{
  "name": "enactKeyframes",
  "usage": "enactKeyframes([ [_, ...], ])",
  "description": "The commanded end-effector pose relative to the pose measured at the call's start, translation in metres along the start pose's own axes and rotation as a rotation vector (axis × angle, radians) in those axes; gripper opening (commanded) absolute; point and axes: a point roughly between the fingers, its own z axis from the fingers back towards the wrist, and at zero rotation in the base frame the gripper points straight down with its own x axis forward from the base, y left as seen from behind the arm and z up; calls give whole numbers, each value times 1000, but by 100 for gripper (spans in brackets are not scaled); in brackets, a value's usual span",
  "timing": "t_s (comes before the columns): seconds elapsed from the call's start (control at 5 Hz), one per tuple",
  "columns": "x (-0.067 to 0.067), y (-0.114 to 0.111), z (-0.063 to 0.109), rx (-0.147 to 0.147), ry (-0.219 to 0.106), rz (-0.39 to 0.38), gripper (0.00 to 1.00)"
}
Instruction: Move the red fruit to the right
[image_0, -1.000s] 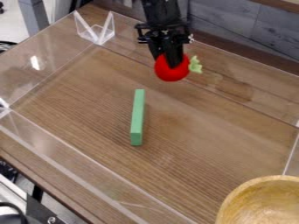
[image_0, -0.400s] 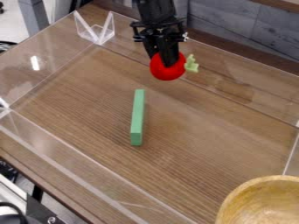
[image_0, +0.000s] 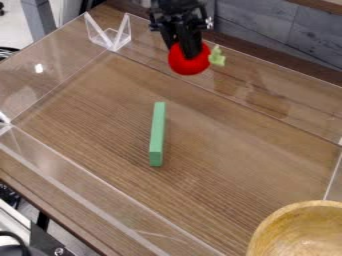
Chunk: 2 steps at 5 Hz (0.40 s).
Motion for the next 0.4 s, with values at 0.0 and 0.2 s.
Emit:
enactKeyframes([
  [0.0,9,-3,28,36,-58,-23,0],
  [0.2,7,-2,18,40,-53,13,0],
])
